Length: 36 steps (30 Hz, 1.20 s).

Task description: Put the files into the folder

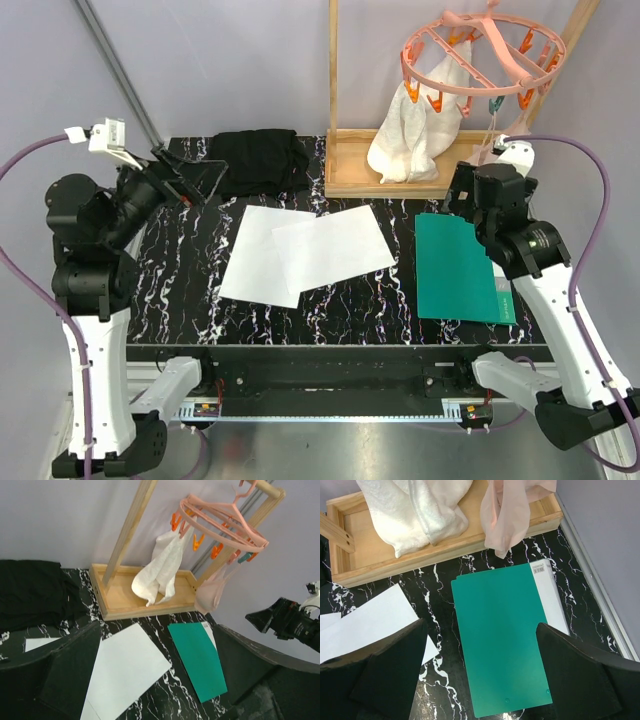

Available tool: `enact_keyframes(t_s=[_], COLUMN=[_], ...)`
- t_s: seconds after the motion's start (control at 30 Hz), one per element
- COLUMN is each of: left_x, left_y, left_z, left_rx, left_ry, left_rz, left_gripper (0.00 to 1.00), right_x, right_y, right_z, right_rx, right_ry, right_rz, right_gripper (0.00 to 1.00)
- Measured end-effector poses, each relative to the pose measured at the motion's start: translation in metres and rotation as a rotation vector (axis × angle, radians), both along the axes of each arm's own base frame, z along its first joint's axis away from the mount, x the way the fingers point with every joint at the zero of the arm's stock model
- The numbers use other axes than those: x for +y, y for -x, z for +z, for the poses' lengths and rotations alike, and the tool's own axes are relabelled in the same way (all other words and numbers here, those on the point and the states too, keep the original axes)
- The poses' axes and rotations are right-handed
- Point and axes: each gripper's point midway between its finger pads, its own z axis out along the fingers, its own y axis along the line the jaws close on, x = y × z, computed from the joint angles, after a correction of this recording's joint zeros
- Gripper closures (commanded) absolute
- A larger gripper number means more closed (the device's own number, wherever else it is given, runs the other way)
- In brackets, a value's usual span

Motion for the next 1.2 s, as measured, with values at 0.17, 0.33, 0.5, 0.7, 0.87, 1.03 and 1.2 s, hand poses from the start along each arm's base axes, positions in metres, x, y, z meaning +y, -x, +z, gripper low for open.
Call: enact_keyframes(t_s=[0.17, 0.33, 0.5, 0.7, 0.87, 1.03, 1.2], left_x=[-0.028, -0.073, -0.088, -0.023, 0.005, -0.006, -0.008], left_y=[-0.004, -0.018, -0.038, -0.043, -0.067, -0.09, -0.097], left_z=[-0.033, -0.102, -0.231, -0.339, -0.367, -0.389, -0.419], left_rx=[0.08, 0.249, 0.528, 0.776, 0.85, 0.885, 0.953], left_ry=[-0.02, -0.128, -0.292, -0.186, 0.031, 0.133, 0.171], left_rz=[-0.089, -0.144, -0.052, 0.201, 0.298, 0.251, 0.243], left_gripper=[0.01, 0.01, 0.02, 0.04, 0.04, 0.03, 0.01], right_x=[0.015, 0.063, 0.118, 0.203, 0.234, 0.237, 0.237], right_y=[-0.016, -0.04, -0.039, -0.013, -0.003, -0.006, -0.007], right_z=[-0.014, -0.07, -0.147, -0.2, -0.209, -0.206, -0.208], right_rx=[0.037, 0.162, 0.342, 0.492, 0.511, 0.493, 0.484], right_ry=[-0.032, -0.125, -0.21, -0.253, -0.289, -0.303, -0.303], right_rz=[0.031, 0.208, 0.367, 0.576, 0.648, 0.652, 0.649], right_gripper=[0.0, 0.0, 0.0, 0.0, 0.0, 0.0, 0.0])
